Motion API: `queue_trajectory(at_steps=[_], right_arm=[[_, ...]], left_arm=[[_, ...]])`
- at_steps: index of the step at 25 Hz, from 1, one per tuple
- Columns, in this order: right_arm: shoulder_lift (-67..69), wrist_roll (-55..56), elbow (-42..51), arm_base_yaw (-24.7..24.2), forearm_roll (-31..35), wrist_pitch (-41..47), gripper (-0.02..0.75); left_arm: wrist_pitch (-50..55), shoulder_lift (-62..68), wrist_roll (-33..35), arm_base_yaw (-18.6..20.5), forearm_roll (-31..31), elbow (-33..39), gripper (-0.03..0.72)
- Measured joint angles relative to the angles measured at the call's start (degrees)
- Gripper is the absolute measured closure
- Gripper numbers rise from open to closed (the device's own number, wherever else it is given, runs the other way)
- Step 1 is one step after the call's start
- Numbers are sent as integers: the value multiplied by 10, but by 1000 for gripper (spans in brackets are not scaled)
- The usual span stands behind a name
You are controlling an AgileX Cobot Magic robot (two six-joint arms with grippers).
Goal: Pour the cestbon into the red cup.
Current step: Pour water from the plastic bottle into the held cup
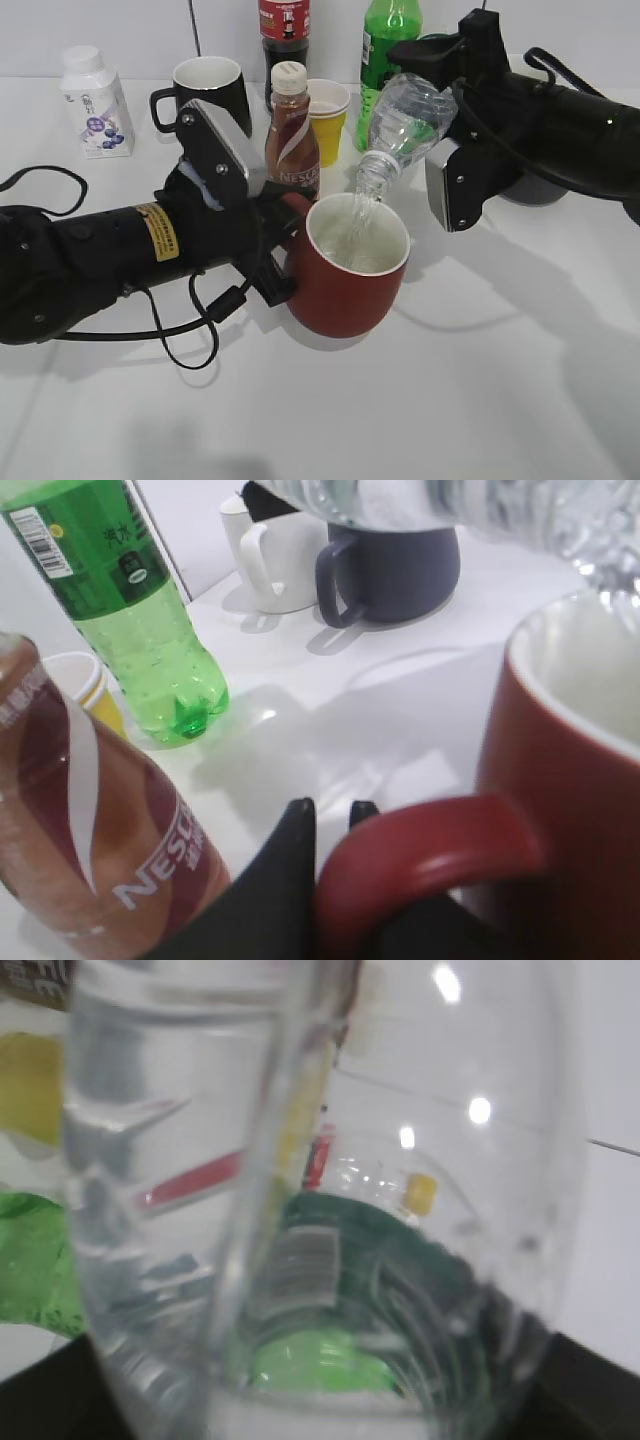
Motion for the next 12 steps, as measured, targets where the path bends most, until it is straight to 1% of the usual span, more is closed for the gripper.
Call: queue_trajectory(at_steps=[3,5,9,12], right_arm=[[-1,1,0,0,1,0,265],[0,20,0,0,2,1,265],[-1,108,2,0,3,1,265],[-1,193,7,0,-2,9,265]], left_arm=[[2,0,0,0,0,0,624],[4,0,0,0,0,0,624],[4,0,0,0,-13,0,624],[4,0,0,0,-49,0,624]])
